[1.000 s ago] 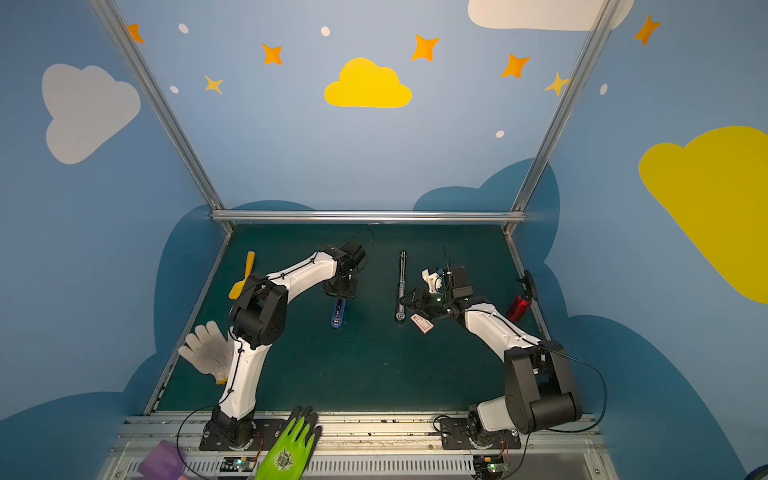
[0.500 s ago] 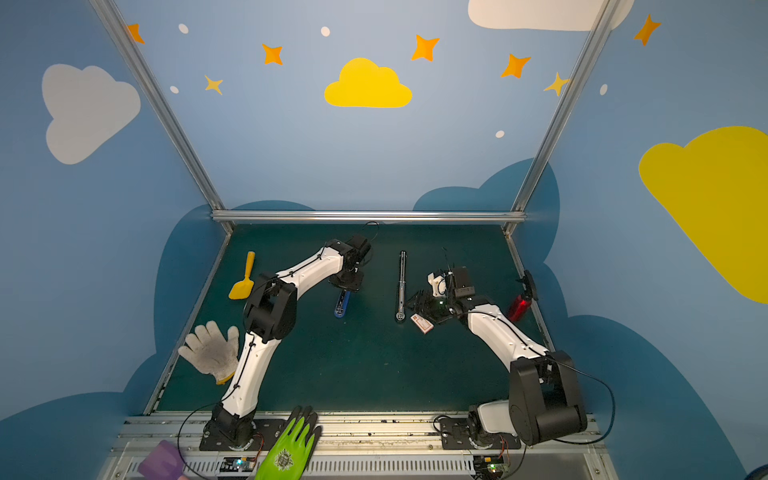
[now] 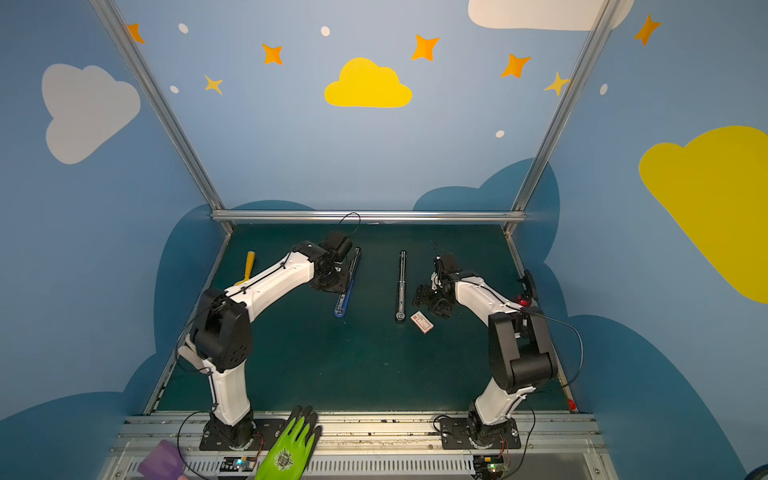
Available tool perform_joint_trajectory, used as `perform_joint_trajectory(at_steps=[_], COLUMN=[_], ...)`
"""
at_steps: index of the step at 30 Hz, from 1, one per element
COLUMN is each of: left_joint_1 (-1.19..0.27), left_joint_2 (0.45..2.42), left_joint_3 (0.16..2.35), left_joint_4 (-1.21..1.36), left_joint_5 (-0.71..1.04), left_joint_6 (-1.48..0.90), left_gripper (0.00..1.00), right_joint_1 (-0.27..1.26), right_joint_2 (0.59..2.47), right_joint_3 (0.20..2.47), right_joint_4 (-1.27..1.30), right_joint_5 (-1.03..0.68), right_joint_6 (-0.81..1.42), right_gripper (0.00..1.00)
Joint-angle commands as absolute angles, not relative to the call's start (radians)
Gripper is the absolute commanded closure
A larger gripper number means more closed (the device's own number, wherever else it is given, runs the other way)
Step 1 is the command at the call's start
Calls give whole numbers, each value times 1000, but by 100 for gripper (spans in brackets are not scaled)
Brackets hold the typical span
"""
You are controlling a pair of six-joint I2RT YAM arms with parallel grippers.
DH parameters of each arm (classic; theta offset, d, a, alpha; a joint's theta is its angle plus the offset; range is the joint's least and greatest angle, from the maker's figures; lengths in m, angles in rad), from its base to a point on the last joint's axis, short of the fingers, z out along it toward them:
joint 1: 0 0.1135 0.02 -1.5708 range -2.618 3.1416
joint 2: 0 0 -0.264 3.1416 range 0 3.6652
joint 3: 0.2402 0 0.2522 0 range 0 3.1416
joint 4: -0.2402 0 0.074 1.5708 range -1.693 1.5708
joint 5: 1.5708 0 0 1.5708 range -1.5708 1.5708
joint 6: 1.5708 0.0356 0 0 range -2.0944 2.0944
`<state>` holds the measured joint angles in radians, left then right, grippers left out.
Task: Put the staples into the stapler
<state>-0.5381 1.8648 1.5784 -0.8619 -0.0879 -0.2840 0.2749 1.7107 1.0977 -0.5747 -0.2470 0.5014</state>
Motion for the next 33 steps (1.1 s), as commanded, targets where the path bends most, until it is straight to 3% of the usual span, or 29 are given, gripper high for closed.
perform_joint_trajectory(at_steps=[1, 8, 17, 33], left_joint_1=[-540, -541, -542, -586], left_joint_2=[1801, 1681, 1639, 1672], left_joint_3=[1474, 1287, 1185, 1190], left_joint_4=[-814, -739, -684, -661], left_joint_5=[-45, 12, 50, 77], left_joint_6=[-345, -416, -454, -483], left_gripper=[38, 38, 38, 38], right_joint_1=[268, 273, 322, 487], right_joint_2=[1776, 1882, 1835, 1750], right_joint_3=[1164, 1209, 1084, 910], right_joint_4=[-639, -659, -618, -545], right_joint_5=[-210, -229, -284, -335], right_joint_6=[502, 517, 532, 574], right_gripper=[31, 44, 56, 64])
